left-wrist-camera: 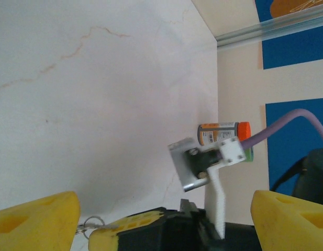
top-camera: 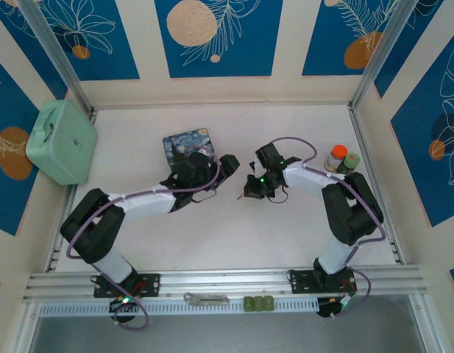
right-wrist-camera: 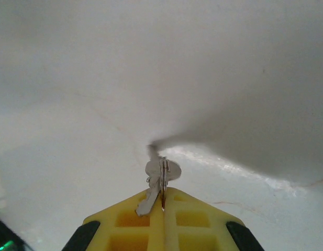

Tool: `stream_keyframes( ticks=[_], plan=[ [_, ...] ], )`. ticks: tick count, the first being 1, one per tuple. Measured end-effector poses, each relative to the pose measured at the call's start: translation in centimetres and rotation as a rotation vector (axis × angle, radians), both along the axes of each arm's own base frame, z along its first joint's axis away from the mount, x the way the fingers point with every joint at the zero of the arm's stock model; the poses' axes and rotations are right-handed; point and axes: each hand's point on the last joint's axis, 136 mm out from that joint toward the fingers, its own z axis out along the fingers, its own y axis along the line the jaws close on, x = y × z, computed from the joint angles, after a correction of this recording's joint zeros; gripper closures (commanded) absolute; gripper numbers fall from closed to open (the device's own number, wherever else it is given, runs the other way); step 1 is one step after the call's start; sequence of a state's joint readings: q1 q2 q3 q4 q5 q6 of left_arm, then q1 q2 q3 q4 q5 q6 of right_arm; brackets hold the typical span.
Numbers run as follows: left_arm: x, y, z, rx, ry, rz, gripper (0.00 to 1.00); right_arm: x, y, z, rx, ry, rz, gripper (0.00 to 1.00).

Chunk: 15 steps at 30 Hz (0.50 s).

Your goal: Unlock a padlock with a key

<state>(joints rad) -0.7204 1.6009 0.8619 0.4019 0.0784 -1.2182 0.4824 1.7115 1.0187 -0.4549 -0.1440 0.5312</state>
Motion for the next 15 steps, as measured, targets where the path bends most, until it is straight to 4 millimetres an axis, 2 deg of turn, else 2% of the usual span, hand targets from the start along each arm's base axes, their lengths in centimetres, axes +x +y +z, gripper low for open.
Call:
stream_keyframes(
  ticks=[4,9,12,15],
  plan=[
    [0.2,0.8,-0.2,0.026,-0.009,0.01,0.15,-0.4,0.0,-1.2,-0.074,0.015,0.023,1.0],
    [0.1,1.1,-0.7,0.04,-0.001,0.012,0.15,-0.5,-2.0,-2.1,-0.176,0.033,-0.018,0.64],
    [0.1,1.1,-0.7,0.041,-0.003,0.011,0.15,-0.5,-3.5,-2.2,-0.261,0.014,-0.026,0.53],
    [0.2,1.2,-0.7,0.044,-0.005,0.012,0.15,-0.5,-3.8,-1.4,-0.306,-0.042,0.006,0.5]
  ],
)
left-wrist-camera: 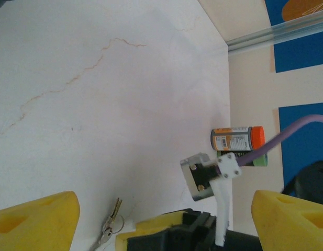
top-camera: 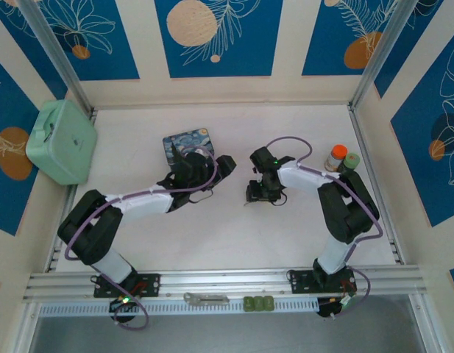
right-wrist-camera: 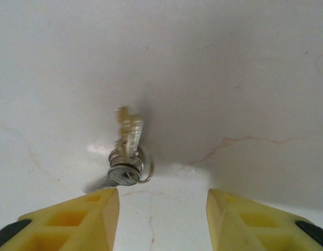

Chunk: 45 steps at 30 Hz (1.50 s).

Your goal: Unlock a padlock with a key

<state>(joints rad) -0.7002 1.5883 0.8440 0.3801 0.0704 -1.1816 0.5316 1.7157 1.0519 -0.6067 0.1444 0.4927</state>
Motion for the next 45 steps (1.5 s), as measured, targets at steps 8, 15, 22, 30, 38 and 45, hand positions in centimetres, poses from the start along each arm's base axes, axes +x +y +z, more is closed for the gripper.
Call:
stream_keyframes(
  ticks=[8,15,22,30,38,45],
  plan=[
    [0.5,0.8,-0.3,0.007,0.004,0.019,0.14,1.8,1.5,2.0,-0.013,-0.087,0.071,0.56],
    [0.3,1.1,-0.7,0.012,0.01,0.022,0.14,3.0,1.9,0.5,-0.053,-0.059,0.047,0.63],
    [0.3,1.2,-0.6,0.011,0.008,0.023,0.14,2.4,2.2,-0.2,-0.111,-0.027,0.009,0.62],
    [0.5,1.6,0.3,0.0,-0.009,0.03,0.14,0.0,1.4,0.2,-0.126,0.009,-0.07,0.6],
    [0.5,1.7,0.3,0.007,-0.011,0.03,0.14,0.5,1.4,-0.8,-0.115,0.031,-0.155,0.71],
    [0.3,1.9,1.4,-0.004,-0.036,0.029,0.13,1.1,1.8,-1.3,-0.085,0.033,-0.184,0.72]
  ],
)
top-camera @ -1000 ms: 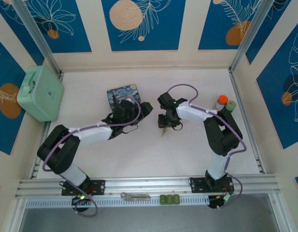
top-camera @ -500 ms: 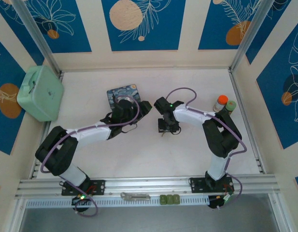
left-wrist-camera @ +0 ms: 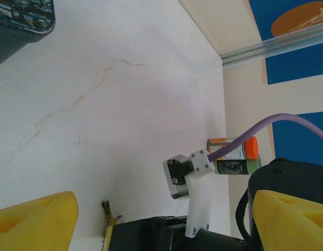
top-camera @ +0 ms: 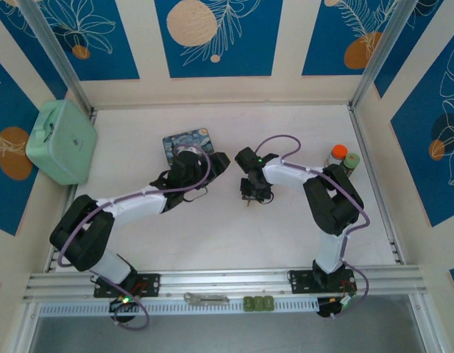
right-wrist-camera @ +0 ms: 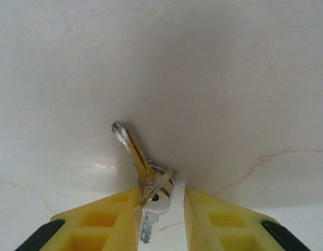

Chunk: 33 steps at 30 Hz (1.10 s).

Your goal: Unlock a padlock with a key

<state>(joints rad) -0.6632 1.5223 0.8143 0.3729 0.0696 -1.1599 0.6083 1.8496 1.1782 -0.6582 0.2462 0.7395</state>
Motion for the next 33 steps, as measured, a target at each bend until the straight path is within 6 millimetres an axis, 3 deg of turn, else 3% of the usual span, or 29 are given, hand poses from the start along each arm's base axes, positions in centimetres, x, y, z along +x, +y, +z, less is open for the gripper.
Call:
stream_keyframes(
  ticks=[2,11,18,22,26,33],
  plan=[
    [-0.1,0.1,0.0,0.004,-0.002,-0.001,0.13,0.1,0.2,0.0,0.009,-0.005,-0.002,0.73],
    [-0.1,0.3,-0.4,0.012,0.0,0.001,0.13,0.7,0.4,0.5,0.034,-0.021,-0.029,1.0],
    [-0.2,0.4,-0.7,0.018,0.0,-0.009,0.13,0.8,0.4,1.4,0.109,-0.044,-0.042,1.0],
    [-0.4,0.0,-0.4,0.02,-0.02,-0.045,0.14,0.9,-0.4,3.3,0.202,-0.062,-0.082,1.0],
    [-0.9,-1.1,0.4,0.005,-0.066,-0.12,0.19,1.6,-0.3,5.9,0.343,-0.096,-0.113,1.0],
    [-2.3,-4.6,0.2,-0.09,-0.099,-0.333,0.45,1.5,-0.5,7.9,0.577,-0.075,-0.214,1.0]
  ],
)
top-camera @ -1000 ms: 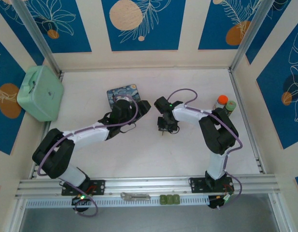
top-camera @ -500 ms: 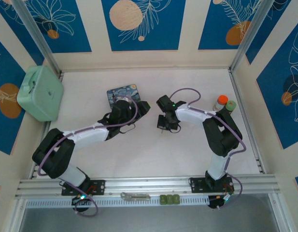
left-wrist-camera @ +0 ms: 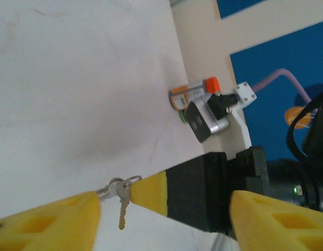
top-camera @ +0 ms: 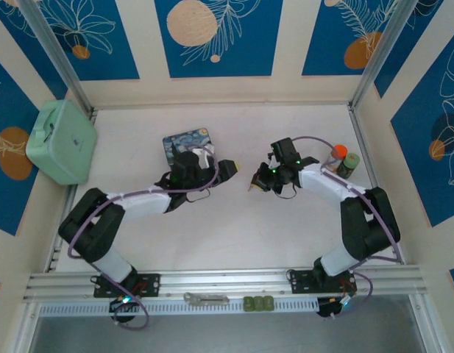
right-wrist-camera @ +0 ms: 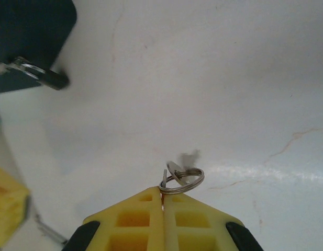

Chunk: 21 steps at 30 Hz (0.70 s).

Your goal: Unlock a padlock with a key

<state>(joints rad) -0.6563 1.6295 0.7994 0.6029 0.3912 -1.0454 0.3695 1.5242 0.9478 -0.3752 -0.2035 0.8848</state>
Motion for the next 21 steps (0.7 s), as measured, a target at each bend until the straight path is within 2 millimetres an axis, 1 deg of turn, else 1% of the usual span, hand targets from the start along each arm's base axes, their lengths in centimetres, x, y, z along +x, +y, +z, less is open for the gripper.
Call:
stream_keyframes(
  ticks=[2,4,6,8,11,14,18,21],
  plan=[
    [-0.2,-0.7,-0.7,-0.022,0.02,-0.034,0.46,0.2,-0.1,0.7,0.052,0.001,-0.03,1.0],
    [-0.1,-1.1,-1.1,-0.048,0.036,-0.043,0.43,0.5,0.1,1.6,0.099,-0.011,-0.056,1.0],
    [-0.1,-1.5,-1.0,-0.072,0.041,-0.037,0.4,0.7,0.4,2.4,0.145,-0.027,-0.086,1.0],
    [-0.2,-1.8,-0.5,-0.101,0.04,-0.021,0.37,0.9,0.5,2.7,0.19,-0.037,-0.126,1.0],
    [-0.1,-2.1,0.2,-0.152,0.057,0.025,0.37,0.9,0.7,2.2,0.24,-0.02,-0.187,1.0],
    [0.1,-2.4,0.4,-0.192,0.083,0.059,0.37,0.8,0.9,1.7,0.274,0.001,-0.233,1.0],
    [0.5,-2.3,-0.5,-0.203,0.131,0.109,0.37,1.1,1.1,1.8,0.303,-0.002,-0.274,1.0],
    [0.7,-2.0,-1.1,-0.196,0.161,0.142,0.37,1.3,0.9,2.5,0.321,-0.025,-0.303,1.0]
  ],
)
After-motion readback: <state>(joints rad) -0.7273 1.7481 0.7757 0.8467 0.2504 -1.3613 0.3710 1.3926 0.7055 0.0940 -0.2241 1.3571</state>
